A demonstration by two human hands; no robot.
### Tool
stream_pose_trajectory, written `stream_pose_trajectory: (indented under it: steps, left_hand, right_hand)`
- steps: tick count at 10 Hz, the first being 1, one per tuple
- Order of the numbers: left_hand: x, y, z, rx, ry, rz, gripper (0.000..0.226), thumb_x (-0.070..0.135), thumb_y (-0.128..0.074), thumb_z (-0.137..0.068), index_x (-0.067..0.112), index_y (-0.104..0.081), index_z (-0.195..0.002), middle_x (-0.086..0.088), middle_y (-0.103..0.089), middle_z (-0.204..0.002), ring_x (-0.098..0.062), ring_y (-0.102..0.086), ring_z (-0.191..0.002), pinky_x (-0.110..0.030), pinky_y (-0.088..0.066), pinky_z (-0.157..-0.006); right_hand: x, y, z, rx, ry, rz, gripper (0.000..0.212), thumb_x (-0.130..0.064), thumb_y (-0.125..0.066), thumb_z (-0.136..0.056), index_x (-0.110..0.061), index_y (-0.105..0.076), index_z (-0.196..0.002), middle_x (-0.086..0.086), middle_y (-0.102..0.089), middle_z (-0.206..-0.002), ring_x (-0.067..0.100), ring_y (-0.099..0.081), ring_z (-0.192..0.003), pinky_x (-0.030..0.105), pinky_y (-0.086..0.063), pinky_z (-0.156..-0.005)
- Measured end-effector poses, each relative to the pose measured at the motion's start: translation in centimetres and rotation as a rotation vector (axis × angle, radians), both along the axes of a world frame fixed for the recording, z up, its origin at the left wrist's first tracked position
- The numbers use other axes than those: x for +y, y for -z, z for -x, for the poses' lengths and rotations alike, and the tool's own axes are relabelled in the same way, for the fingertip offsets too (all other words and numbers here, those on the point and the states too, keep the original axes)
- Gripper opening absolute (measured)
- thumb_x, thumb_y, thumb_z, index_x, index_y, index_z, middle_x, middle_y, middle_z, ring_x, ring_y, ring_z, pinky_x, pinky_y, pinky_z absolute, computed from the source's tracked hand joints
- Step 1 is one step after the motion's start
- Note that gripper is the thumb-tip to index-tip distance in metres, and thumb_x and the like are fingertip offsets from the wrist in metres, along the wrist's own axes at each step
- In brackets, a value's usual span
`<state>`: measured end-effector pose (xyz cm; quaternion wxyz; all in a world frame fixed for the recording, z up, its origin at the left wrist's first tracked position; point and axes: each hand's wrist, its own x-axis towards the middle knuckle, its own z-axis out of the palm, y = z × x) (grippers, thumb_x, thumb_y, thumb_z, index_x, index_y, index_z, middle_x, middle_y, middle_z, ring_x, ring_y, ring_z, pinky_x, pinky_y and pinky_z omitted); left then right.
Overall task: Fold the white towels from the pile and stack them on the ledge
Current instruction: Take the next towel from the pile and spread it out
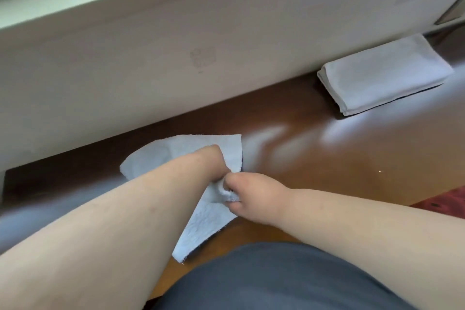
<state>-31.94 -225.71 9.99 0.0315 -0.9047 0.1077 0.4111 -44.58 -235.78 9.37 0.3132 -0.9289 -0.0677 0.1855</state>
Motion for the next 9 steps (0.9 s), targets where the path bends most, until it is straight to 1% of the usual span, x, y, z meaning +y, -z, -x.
stream_pose_trajectory:
  steps: [1,2,3,4,5,6,7,8,9]
  left_hand:
    - [-0.2,-0.2,-0.2,-0.028,-0.029,-0.019,0.035,0.017,-0.052,-0.094,0.011,-0.062,-0.127,-0.005,-0.063,-0.121,-0.025,-0.062,-0.103,-0.033,-0.050,-0.087]
    - [-0.6,-1.6,-0.4,-0.075,-0.339,-0.004,0.037,0.024,-0.052,-0.096,0.013,-0.057,-0.131,0.004,-0.054,-0.122,-0.023,-0.053,-0.122,-0.033,-0.042,-0.094]
    - [0.3,-1.9,0.0,-0.133,-1.160,0.454,0.037,0.014,-0.048,-0.100,0.001,-0.051,-0.135,-0.013,-0.060,-0.128,-0.023,-0.062,-0.097,-0.035,-0.055,-0.083]
    - [0.9,-1.7,0.3,-0.053,-1.321,0.667,0.034,0.018,-0.042,-0.100,0.009,-0.053,-0.131,-0.014,-0.062,-0.106,-0.024,-0.059,-0.073,-0.039,-0.057,-0.075]
    - [1.4,-2.4,-0.2,-0.143,-1.250,0.581,0.050,0.058,-0.056,-0.083,0.020,-0.051,-0.116,-0.001,-0.058,-0.087,-0.019,-0.056,-0.062,-0.031,-0.054,-0.068]
    - [1.7,-2.8,-0.4,-0.361,-0.760,0.406,0.069,0.068,-0.068,-0.073,0.022,-0.043,-0.119,0.001,-0.058,-0.090,-0.015,-0.055,-0.067,-0.027,-0.045,-0.058]
    - [0.5,-2.7,0.4,-0.208,-0.520,0.316,0.085,0.073,-0.067,-0.070,0.022,-0.041,-0.133,-0.003,-0.060,-0.108,-0.023,-0.062,-0.092,-0.038,-0.054,-0.084]
    - [-1.4,-1.2,1.5,-0.134,-0.227,0.163,0.092,0.072,-0.066,-0.072,0.016,-0.041,-0.140,-0.007,-0.060,-0.126,-0.028,-0.059,-0.113,-0.034,-0.047,-0.091]
    - [-1.9,-0.7,2.1,-0.163,-0.213,0.151,0.052,0.039,-0.063,-0.089,0.015,-0.055,-0.135,-0.005,-0.060,-0.126,-0.025,-0.058,-0.115,-0.034,-0.048,-0.087]
  right_hand:
    - [-1.5,0.0,-0.2,0.020,-0.005,-0.019,0.021,-0.037,-0.059,-0.090,-0.018,-0.053,-0.095,-0.003,-0.057,-0.083,0.022,-0.054,-0.072,0.034,-0.041,-0.059]
    - [-2.4,0.6,0.0,0.100,-0.022,-0.055,0.031,-0.049,-0.060,-0.090,-0.023,-0.043,-0.084,-0.007,-0.050,-0.075,0.014,-0.047,-0.064,0.033,-0.033,-0.054]
    - [-2.8,0.6,-0.2,0.195,-0.029,-0.086,0.035,-0.056,-0.061,-0.088,-0.024,-0.051,-0.099,-0.011,-0.051,-0.078,0.011,-0.048,-0.068,0.031,-0.033,-0.055]
    - [-2.7,0.5,-0.7,0.250,-0.026,-0.124,0.032,-0.057,-0.058,-0.090,-0.027,-0.049,-0.094,-0.013,-0.052,-0.080,0.007,-0.049,-0.070,0.030,-0.034,-0.058]
    - [-2.5,0.1,-0.6,0.276,-0.033,-0.155,0.031,-0.050,-0.058,-0.092,-0.029,-0.040,-0.080,-0.013,-0.050,-0.079,0.003,-0.045,-0.068,0.025,-0.031,-0.056]
    - [-2.1,-0.3,0.0,0.290,-0.079,-0.174,0.024,-0.046,-0.060,-0.092,-0.029,-0.044,-0.085,-0.008,-0.056,-0.088,0.013,-0.054,-0.078,0.030,-0.041,-0.065]
    - [-1.2,-0.8,0.5,0.243,-0.137,-0.114,0.031,-0.047,-0.061,-0.090,-0.022,-0.042,-0.087,-0.001,-0.056,-0.084,0.019,-0.053,-0.073,0.035,-0.036,-0.059]
    - [0.3,-1.5,0.6,0.148,-0.169,-0.064,0.034,-0.043,-0.061,-0.090,-0.019,-0.040,-0.100,-0.004,-0.052,-0.079,0.020,-0.050,-0.070,0.032,-0.031,-0.053]
    - [1.1,-1.8,1.1,0.125,-0.126,-0.071,0.034,-0.043,-0.062,-0.090,-0.020,-0.037,-0.096,-0.004,-0.051,-0.079,0.022,-0.050,-0.071,0.033,-0.035,-0.057]
